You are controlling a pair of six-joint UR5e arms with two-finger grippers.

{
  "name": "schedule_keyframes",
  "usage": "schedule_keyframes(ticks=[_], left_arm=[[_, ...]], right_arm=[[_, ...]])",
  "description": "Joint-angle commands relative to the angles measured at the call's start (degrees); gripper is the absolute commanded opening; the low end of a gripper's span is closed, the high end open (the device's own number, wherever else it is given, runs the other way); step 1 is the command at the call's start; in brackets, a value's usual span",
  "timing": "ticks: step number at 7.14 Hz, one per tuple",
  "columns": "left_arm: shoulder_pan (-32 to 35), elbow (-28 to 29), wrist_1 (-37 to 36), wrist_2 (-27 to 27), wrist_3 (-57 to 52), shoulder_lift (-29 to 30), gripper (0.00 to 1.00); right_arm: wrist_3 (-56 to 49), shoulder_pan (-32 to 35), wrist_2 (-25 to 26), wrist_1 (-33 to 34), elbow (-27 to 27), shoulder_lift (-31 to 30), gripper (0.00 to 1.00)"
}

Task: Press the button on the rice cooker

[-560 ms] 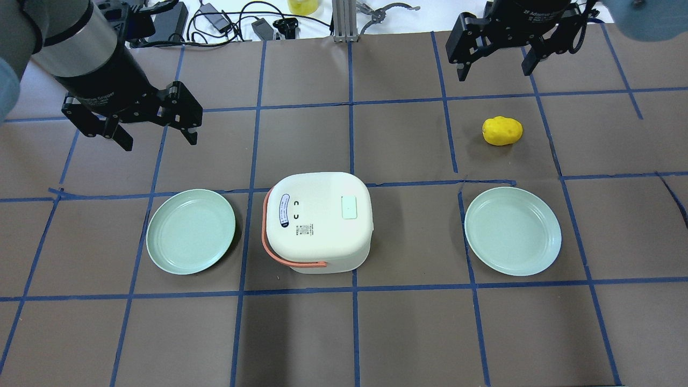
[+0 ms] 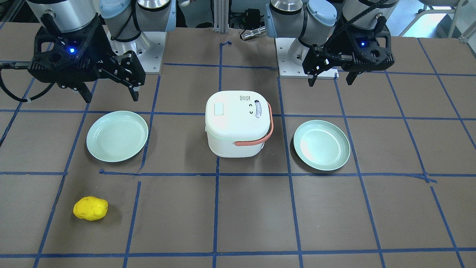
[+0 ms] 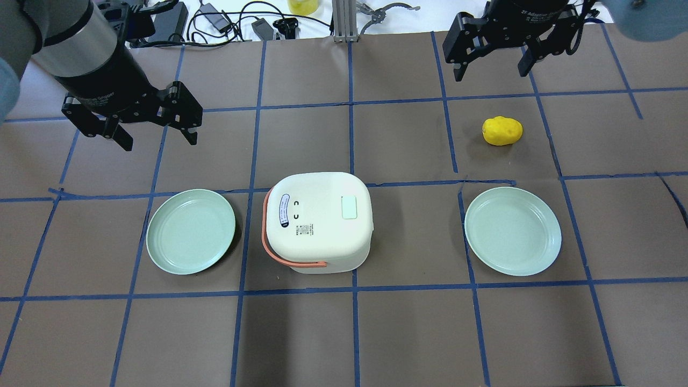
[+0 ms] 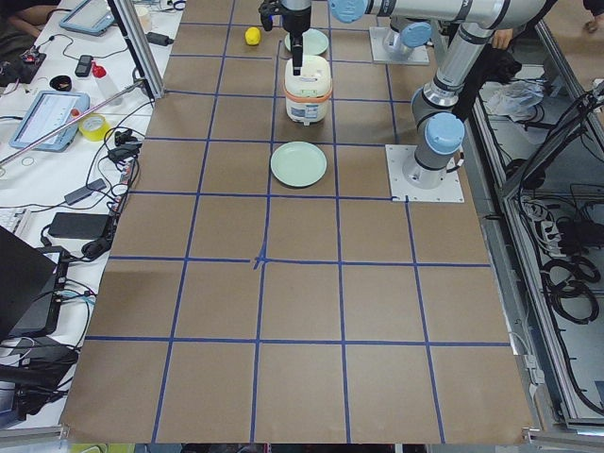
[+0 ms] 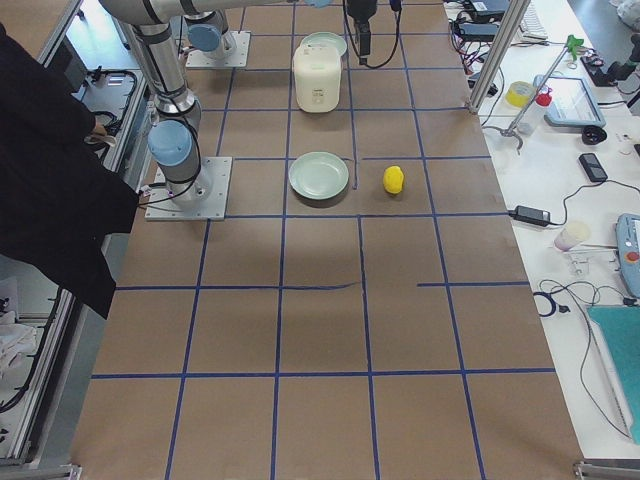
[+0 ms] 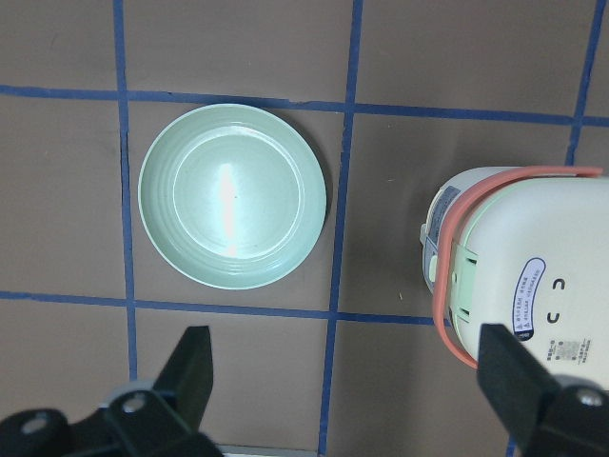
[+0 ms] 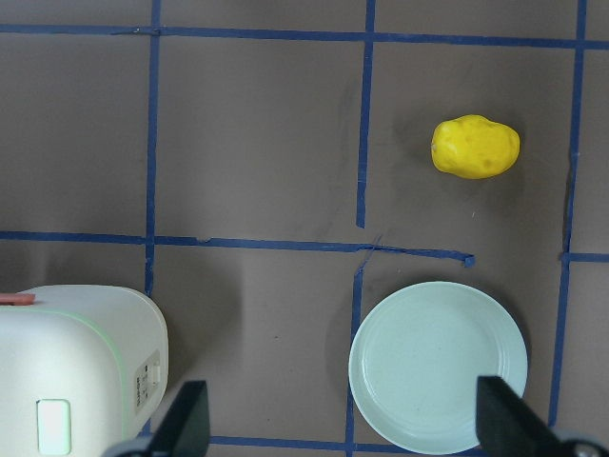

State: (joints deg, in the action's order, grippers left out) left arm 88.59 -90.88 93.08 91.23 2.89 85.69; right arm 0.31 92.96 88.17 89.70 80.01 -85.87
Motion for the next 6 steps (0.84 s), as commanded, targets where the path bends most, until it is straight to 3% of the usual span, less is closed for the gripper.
schedule_keyframes(ticks=[1, 2, 4, 6], left_arm=[[0.0, 0.0, 0.0, 0.0, -0.1, 0.0, 1.0], [0.0, 0.0, 0.0, 0.0, -0.1, 0.0, 1.0], [0.0, 0.0, 0.0, 0.0, 0.0, 0.0, 1.0], [0.0, 0.0, 0.0, 0.0, -0.1, 0.0, 1.0]], right_arm=[[0.4, 0.3, -0.7, 0.0, 0.1, 0.1, 0.95], [1.0, 0.6, -0.8, -0.4, 0.4, 0.1, 0.89], [10.8, 7.1, -1.4, 0.6, 4.3, 0.3, 0.56], [12.9, 12.4, -1.4, 5.1, 8.6, 1.3, 0.26]])
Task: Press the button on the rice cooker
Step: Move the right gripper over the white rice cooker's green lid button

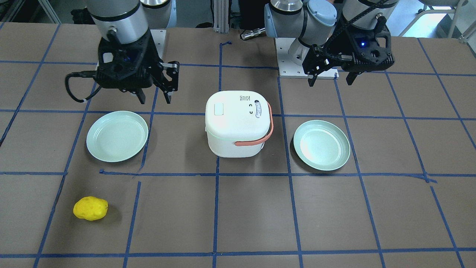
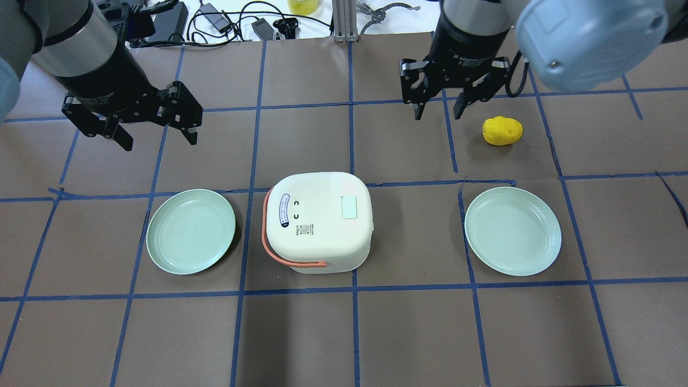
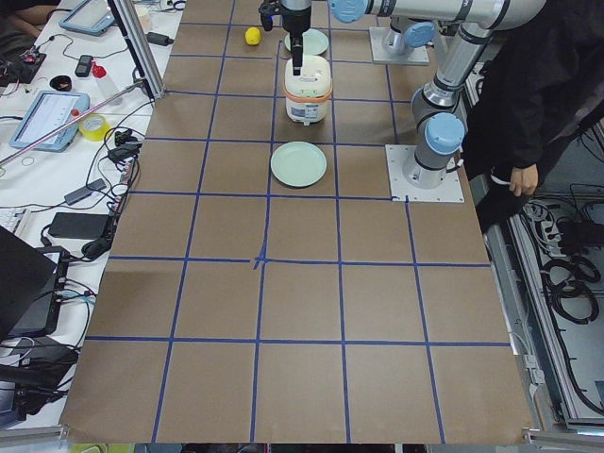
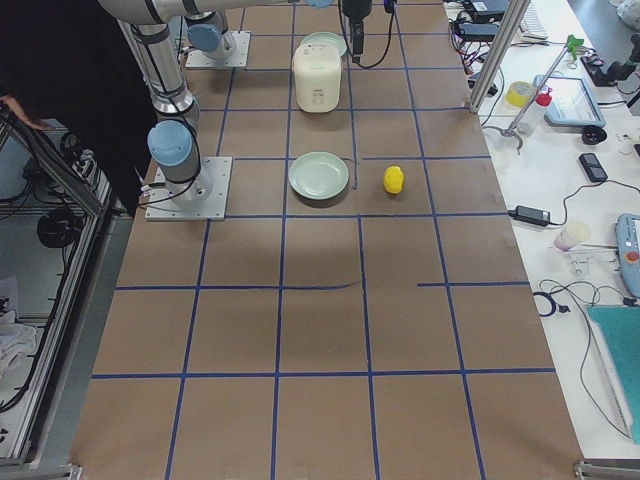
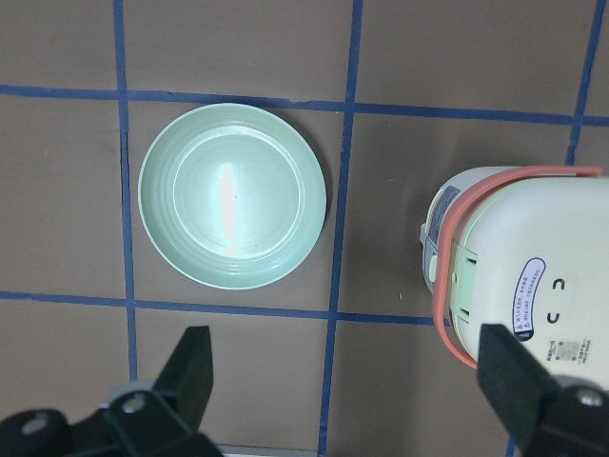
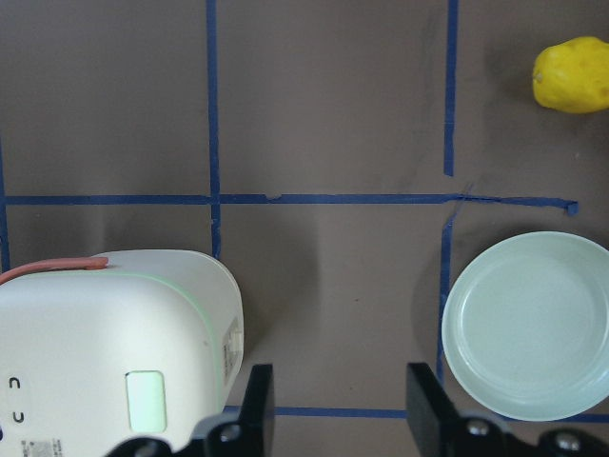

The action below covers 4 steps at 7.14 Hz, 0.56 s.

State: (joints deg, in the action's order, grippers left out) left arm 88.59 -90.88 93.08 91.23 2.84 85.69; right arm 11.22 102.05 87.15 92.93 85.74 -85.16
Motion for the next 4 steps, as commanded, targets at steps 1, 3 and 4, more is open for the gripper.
schedule_keyframes(ticks=[1, 3, 4], left_arm=[[0.0, 0.0, 0.0, 0.0, 0.1, 0.0, 1.0], [0.0, 0.0, 0.0, 0.0, 0.1, 0.0, 1.0], [0.0, 0.0, 0.0, 0.0, 0.1, 0.0, 1.0]], right_arm=[[2.4, 5.7, -0.5, 5.3, 5.9, 1.2, 0.21], [11.8, 9.3, -0.5, 11.9, 11.0, 1.5, 0.11], [12.9, 10.3, -0.5, 14.0, 12.4, 1.5, 0.1]])
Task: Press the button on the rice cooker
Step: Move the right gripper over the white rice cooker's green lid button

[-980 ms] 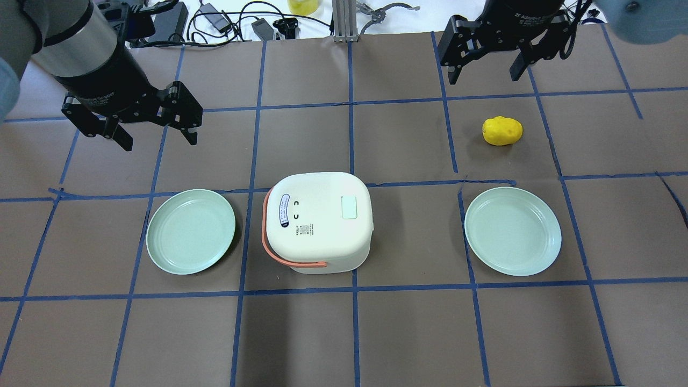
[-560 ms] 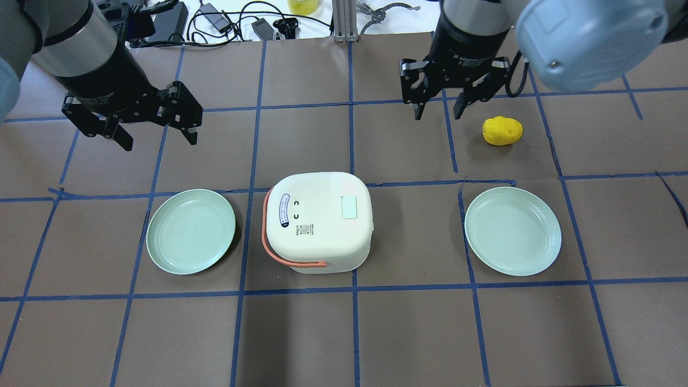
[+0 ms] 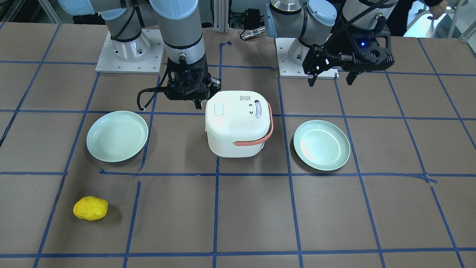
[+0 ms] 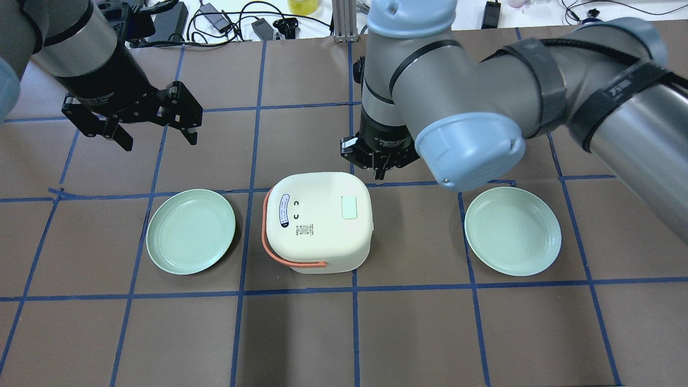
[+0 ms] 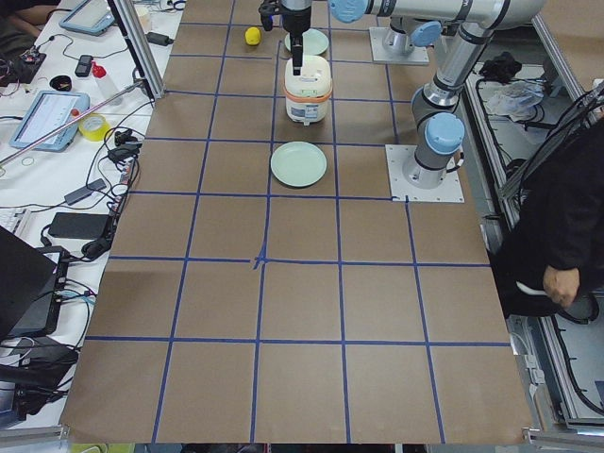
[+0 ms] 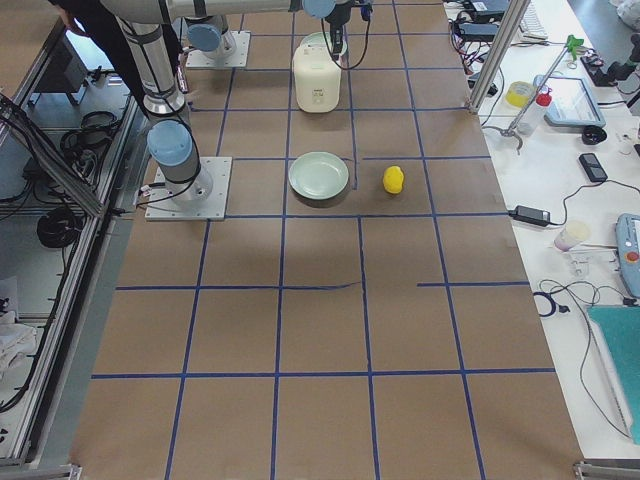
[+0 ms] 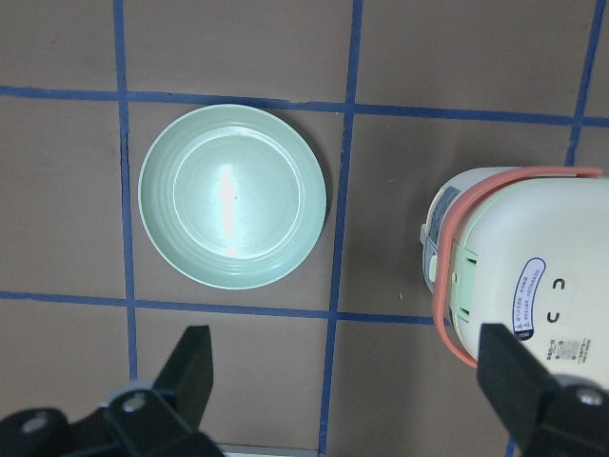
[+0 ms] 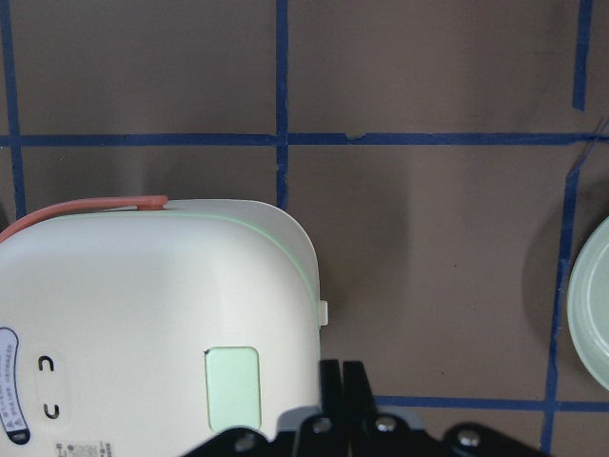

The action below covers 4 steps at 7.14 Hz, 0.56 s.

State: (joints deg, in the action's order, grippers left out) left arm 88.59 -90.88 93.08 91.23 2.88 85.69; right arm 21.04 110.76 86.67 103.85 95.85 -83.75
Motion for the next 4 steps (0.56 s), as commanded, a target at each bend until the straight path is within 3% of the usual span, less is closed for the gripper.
schedule_keyframes(ticks=[1, 4], left_arm=[[0.0, 0.0, 0.0, 0.0, -0.1, 0.0, 1.0], [0.0, 0.0, 0.0, 0.0, -0.1, 0.0, 1.0]], right_arm=[[5.1, 2.4, 0.0, 3.2, 2.7, 0.3, 0.07], [9.5, 4.6, 0.1, 4.9, 2.8, 1.3, 0.05]])
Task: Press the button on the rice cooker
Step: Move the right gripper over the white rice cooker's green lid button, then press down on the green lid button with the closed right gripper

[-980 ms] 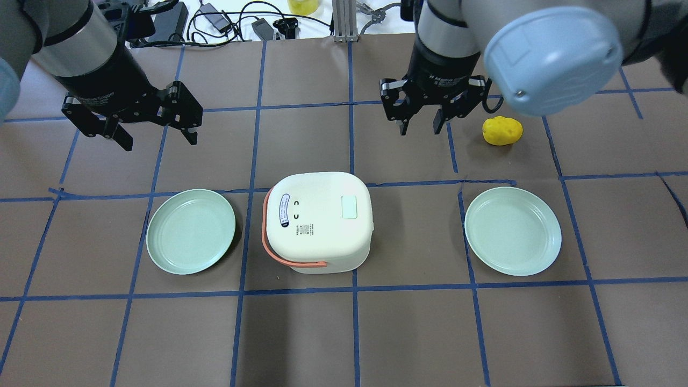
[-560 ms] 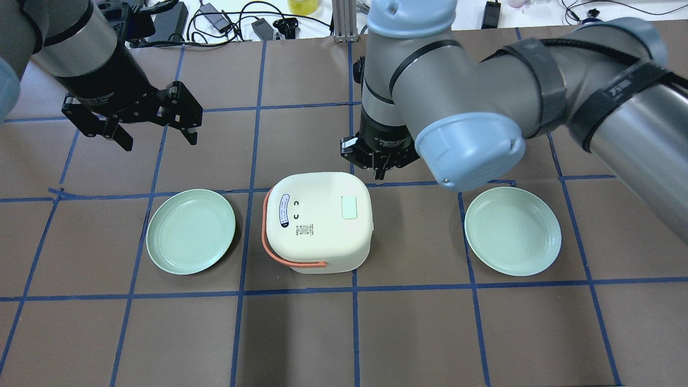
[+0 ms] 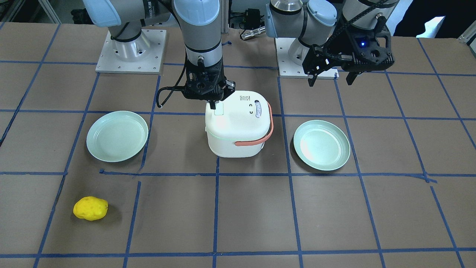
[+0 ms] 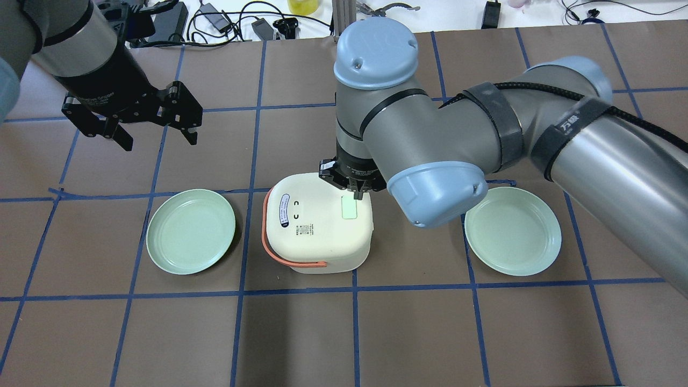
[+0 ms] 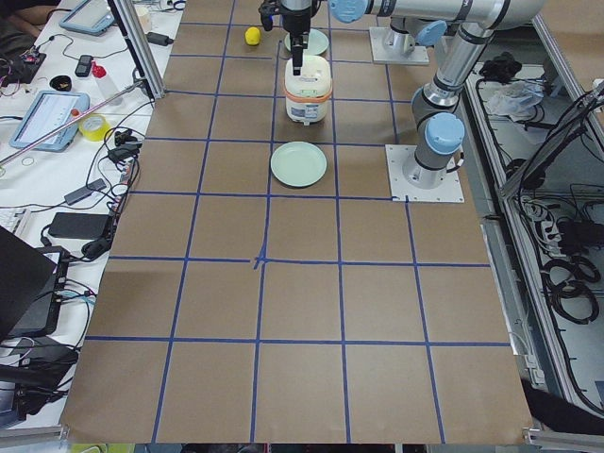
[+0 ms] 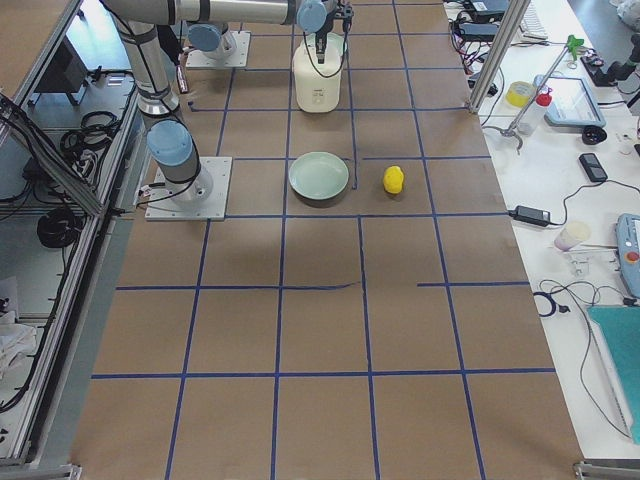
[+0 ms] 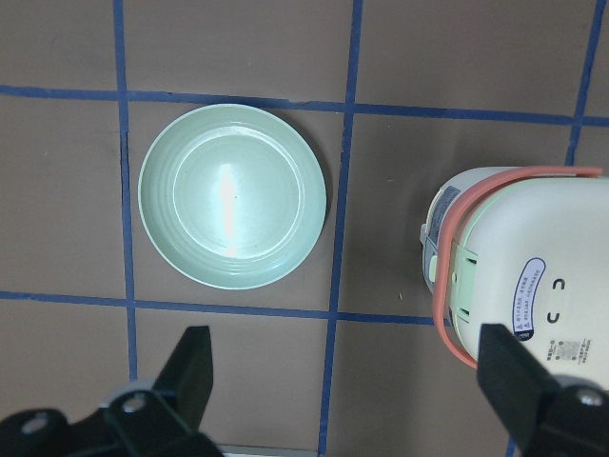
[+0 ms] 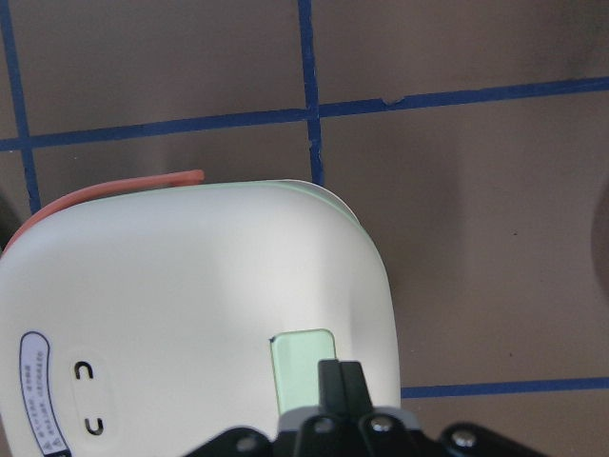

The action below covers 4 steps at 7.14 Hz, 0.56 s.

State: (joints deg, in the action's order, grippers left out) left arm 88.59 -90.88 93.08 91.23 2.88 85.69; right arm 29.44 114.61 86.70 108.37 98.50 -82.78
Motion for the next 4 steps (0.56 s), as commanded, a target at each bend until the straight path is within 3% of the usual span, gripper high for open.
schedule_keyframes(ticks=[1, 4], left_arm=[[0.0, 0.0, 0.0, 0.0, 0.0, 0.0, 1.0], [0.0, 0.0, 0.0, 0.0, 0.0, 0.0, 1.0]], right_arm=[[1.0, 1.1, 0.0, 0.5, 0.3, 1.0, 0.05], [1.2, 1.2, 0.1, 3.5, 2.4, 1.1, 0.05]])
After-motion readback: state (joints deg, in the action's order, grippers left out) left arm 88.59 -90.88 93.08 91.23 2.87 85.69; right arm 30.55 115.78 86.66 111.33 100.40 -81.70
